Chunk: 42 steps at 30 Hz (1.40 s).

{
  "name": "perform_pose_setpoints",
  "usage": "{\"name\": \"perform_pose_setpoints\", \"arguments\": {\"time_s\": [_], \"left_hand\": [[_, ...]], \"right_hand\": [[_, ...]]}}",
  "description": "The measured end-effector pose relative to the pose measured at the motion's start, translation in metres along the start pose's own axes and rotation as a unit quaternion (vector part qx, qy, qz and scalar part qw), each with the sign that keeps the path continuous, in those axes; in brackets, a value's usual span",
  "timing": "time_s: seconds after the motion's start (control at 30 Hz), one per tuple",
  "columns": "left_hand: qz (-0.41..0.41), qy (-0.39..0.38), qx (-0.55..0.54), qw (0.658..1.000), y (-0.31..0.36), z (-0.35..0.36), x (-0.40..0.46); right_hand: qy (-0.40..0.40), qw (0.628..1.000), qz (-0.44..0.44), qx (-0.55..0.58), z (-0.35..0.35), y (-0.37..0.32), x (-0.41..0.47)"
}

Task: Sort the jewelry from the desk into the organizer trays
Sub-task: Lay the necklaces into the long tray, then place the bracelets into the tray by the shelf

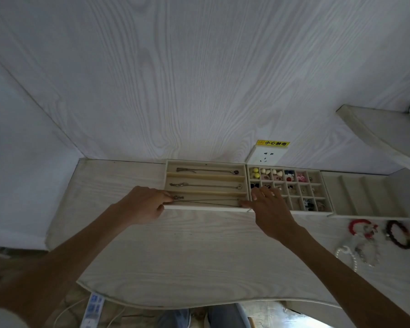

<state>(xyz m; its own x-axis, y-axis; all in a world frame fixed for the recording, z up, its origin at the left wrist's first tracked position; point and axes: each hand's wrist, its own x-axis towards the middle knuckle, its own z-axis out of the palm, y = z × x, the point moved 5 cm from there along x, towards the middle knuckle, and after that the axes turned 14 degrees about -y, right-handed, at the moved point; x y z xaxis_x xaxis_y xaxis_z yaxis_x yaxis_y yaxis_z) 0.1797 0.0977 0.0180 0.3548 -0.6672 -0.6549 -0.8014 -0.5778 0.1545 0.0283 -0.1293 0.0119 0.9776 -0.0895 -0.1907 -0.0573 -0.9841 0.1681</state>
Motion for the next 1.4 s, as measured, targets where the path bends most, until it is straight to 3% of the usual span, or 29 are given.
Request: {"name": "perform_pose_setpoints", "arguments": {"time_s": [0.4,0.63,0.9,1.17,1.4], "left_hand": [[-0.004,0.005,0.03,1.0,-0.002,-0.002,-0.002],[0.026,0.095,-0.034,0.995,0.005,-0.02,-0.007],[0.11,0.152,-0.04,0.981,0.075,-0.09,0.011],[0.189,0.076,-0.029,0.979,0.185,-0.092,0.067],[0.199,0.011,-0.013,0.98,0.284,-0.072,0.105]], "right_hand": [[0.002,1.0,-0.003,0.002,0.006,0.003,0.0],[0.063,0.995,0.019,0.073,-0.018,0.009,-0.014],[0.077,0.974,0.109,0.183,-0.02,0.067,-0.103],[0.026,0.948,0.238,0.209,0.024,0.136,-0.208],[0.026,0.959,0.235,0.157,0.063,0.195,-0.256]]}}
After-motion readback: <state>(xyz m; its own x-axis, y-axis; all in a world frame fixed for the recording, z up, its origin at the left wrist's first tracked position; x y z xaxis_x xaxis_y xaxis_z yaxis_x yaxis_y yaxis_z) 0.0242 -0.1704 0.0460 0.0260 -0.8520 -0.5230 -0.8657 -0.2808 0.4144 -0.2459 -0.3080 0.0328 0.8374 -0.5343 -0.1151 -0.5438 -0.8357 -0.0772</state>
